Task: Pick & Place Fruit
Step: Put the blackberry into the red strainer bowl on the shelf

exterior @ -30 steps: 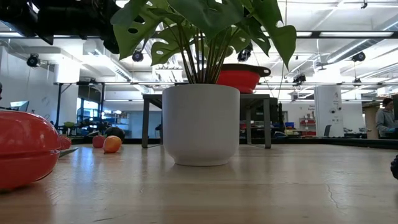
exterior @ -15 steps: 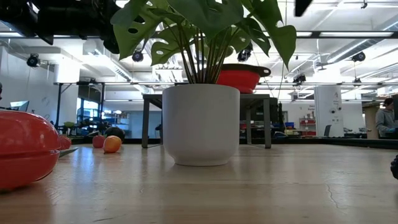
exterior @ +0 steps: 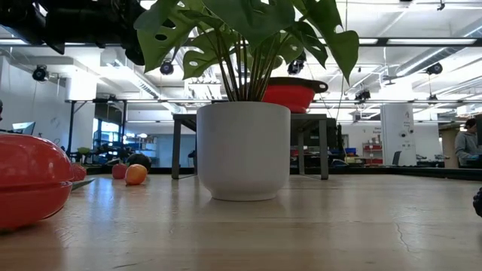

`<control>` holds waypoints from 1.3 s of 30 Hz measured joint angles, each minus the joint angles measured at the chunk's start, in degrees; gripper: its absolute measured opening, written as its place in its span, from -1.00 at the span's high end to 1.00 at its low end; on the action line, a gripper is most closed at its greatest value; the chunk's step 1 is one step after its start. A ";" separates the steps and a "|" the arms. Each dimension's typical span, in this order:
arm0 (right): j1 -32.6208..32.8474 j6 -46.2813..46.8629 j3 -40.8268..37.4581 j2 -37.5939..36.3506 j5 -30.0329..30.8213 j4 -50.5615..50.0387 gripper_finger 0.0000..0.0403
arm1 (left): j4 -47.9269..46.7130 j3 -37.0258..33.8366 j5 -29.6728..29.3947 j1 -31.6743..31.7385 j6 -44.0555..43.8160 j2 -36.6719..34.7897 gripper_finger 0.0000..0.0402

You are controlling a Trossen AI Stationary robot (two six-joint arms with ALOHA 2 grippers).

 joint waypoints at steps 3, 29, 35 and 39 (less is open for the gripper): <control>1.29 -0.04 -1.48 0.00 0.00 5.46 -0.19 | 0.00 0.00 0.01 0.00 -0.16 0.00 0.17; 5.11 -8.11 -26.28 0.15 -0.26 40.29 -0.09 | 0.00 -0.02 0.01 -0.01 -0.20 0.00 0.17; 5.26 -8.87 -28.41 1.86 -0.29 44.57 -0.12 | 0.00 -0.06 -0.01 0.00 -0.20 0.00 0.17; 5.54 -9.57 -28.19 4.84 -0.80 45.12 -0.10 | 0.00 -0.09 0.01 -0.01 -0.18 0.00 0.17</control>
